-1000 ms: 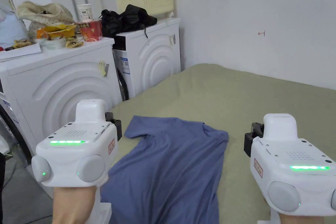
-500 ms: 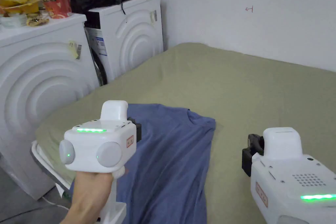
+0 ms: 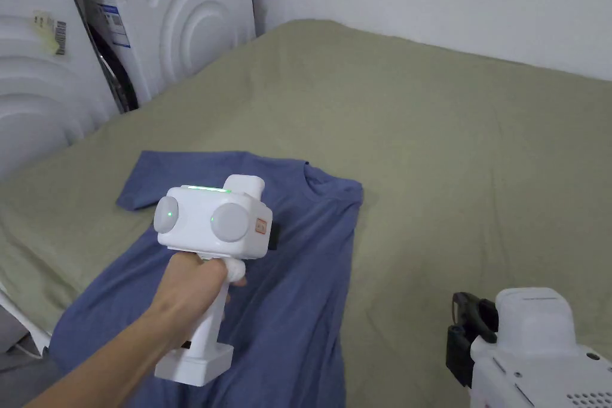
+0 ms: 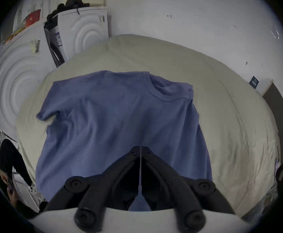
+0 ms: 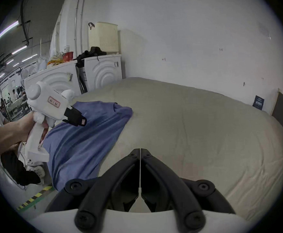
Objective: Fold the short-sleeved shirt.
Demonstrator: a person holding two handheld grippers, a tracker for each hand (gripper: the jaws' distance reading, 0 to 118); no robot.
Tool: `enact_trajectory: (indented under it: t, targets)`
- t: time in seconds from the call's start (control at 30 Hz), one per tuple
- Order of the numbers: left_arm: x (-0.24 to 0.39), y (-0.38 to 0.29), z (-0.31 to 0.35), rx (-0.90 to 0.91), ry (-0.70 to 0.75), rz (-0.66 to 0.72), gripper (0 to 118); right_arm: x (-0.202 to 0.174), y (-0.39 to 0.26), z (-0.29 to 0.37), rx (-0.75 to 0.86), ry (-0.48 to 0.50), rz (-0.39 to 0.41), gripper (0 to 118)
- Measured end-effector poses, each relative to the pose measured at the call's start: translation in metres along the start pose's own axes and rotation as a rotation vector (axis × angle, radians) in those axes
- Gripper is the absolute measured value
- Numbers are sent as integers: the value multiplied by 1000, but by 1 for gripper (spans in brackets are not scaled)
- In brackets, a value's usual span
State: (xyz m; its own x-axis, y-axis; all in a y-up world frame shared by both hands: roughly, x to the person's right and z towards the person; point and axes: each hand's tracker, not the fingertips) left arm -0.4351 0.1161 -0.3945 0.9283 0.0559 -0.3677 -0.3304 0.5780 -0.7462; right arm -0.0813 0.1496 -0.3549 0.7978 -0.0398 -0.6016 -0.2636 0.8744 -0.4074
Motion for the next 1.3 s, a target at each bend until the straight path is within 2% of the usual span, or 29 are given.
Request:
enact_trajectory:
  t: [0.03,0.07,0.1,0.13,0.17,0.27,0.33,0.43,0.5,0.53,0.57,0.6,0.63,0.7,0.73,0.87,0.9,1.0,1.07,1.3]
  targets:
    - [1,2,-3,-36,-8,-9,12,1,-1,0,-1,-4,-1,1]
    - [2,1,-4,-40,-14,-13,31,2,-1,1,-1,-3,-2,1]
    - [3,0,-6,-36,-13,-15,65,3,-2,2,-2,-2,-3,1]
    - [5,0,-12,-51,-11,-29,111,3,-2,3,-3,-2,-2,1]
    - [7,-1,-18,-63,-8,-35,118,4,-3,4,-3,-3,-2,1]
    - [24,-20,-20,-75,44,-75,117,7,-7,8,-8,-1,-9,1]
    - [32,-30,-27,-97,29,-72,117,9,-10,9,-18,-8,-7,1]
    - [29,-20,-40,-175,36,-49,115,16,-14,14,-32,-17,-13,1]
    - [30,-16,-28,-161,37,-43,113,20,-16,19,-41,-25,-17,1]
    - [33,-14,-22,-163,39,-38,100,24,-17,23,-41,-26,-18,1]
    - [34,-13,-15,-148,28,-36,81,27,-18,28,-40,-33,-18,1]
    - [35,-12,-7,-125,14,-36,52,30,-18,33,-40,-42,-16,1]
    - [28,-6,-13,-123,11,-29,3,36,-19,39,-36,-53,-17,1]
    - [25,-2,-3,-80,102,-22,3,45,-19,48,-36,-69,-34,1]
    - [21,0,0,-102,30,3,3,50,-18,54,-34,-73,-50,1]
    - [44,2,56,3,77,-1,3,70,-17,89,-1,-118,-70,1]
    - [38,13,50,0,58,9,3,74,-17,97,8,-135,-66,1]
    - [56,38,88,103,54,-64,3,89,-16,126,37,-171,-74,1]
    - [81,49,118,172,41,-101,3,99,-16,148,58,-204,-81,1]
    - [213,72,179,241,-177,-282,3,131,-22,208,128,-301,-141,1]
